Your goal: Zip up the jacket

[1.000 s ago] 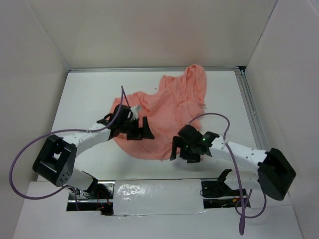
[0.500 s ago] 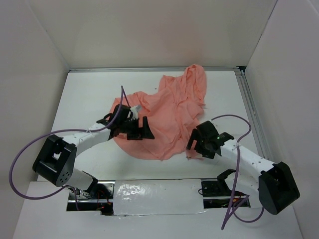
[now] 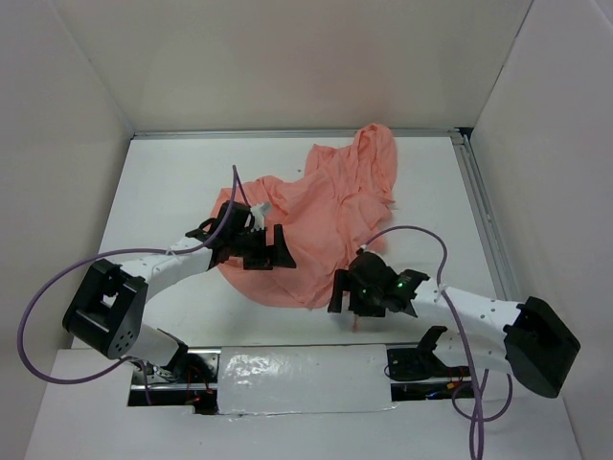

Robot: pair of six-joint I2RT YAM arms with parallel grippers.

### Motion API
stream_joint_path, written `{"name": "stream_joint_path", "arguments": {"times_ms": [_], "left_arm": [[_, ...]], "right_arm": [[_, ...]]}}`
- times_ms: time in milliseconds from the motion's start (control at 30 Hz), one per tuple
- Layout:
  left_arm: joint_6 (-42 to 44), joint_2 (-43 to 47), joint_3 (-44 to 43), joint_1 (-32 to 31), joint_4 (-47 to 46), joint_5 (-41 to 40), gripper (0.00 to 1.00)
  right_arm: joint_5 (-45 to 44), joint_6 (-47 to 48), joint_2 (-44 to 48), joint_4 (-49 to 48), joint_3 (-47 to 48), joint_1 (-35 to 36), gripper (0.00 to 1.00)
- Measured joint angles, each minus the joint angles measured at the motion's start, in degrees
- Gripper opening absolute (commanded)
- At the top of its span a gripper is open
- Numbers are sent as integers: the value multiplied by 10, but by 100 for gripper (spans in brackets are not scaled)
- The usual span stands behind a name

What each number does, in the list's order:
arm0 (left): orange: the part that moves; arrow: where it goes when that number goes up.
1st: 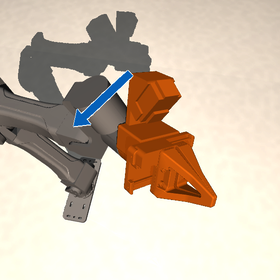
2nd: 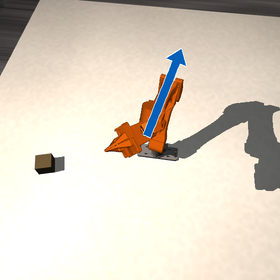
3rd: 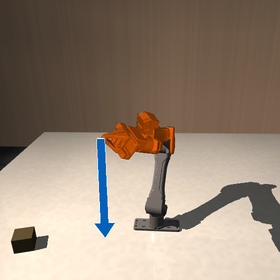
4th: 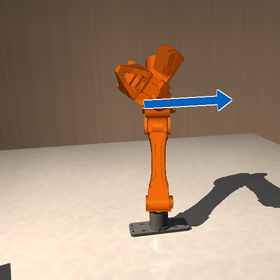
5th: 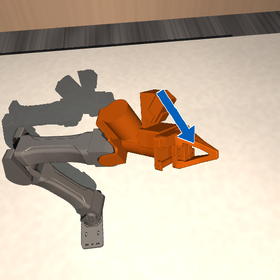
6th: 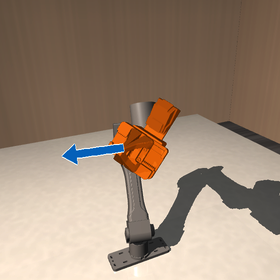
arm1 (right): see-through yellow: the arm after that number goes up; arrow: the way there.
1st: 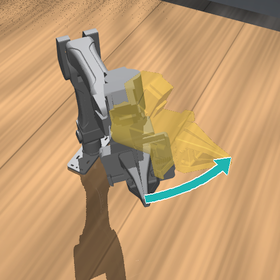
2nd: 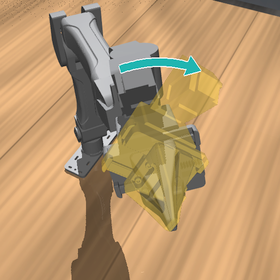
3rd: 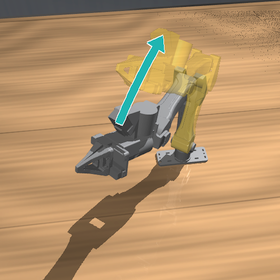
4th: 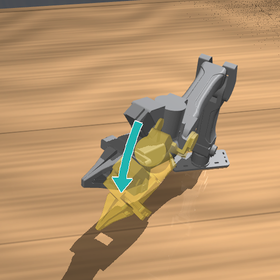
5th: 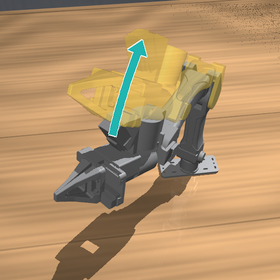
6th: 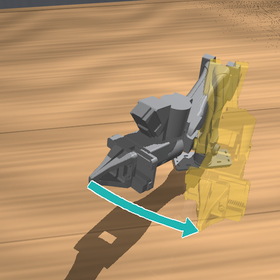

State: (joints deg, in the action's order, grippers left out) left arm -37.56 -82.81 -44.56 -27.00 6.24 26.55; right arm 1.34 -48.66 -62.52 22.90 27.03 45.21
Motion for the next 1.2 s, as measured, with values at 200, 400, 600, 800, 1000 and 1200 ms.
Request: {"name": "stream_joint_path", "arguments": {"times_ms": [200, 400, 600, 800, 1000, 1200], "left_arm": [[0, 1, 0, 0, 2, -6, 99], [0, 4, 0, 0, 5, -7, 99], [2, 35, 2, 0, 13, -6, 99], [3, 70, 8, 0, 15, -6, 99], [3, 89, 21, 0, 27, -6, 99], [2, 134, 46, 0, 46, -8, 99]], "right_arm": [[6, -69, -16, 53, 19, 117, 100], [-5, -101, -47, 65, 49, 157, 100], [-55, -94, -2, 125, 98, 112, 100], [-111, -34, 61, 178, 113, -4, 100], [-125, 59, 1, 170, 115, -64, 99], [-142, 77, -101, 167, 115, -76, 99]]}}
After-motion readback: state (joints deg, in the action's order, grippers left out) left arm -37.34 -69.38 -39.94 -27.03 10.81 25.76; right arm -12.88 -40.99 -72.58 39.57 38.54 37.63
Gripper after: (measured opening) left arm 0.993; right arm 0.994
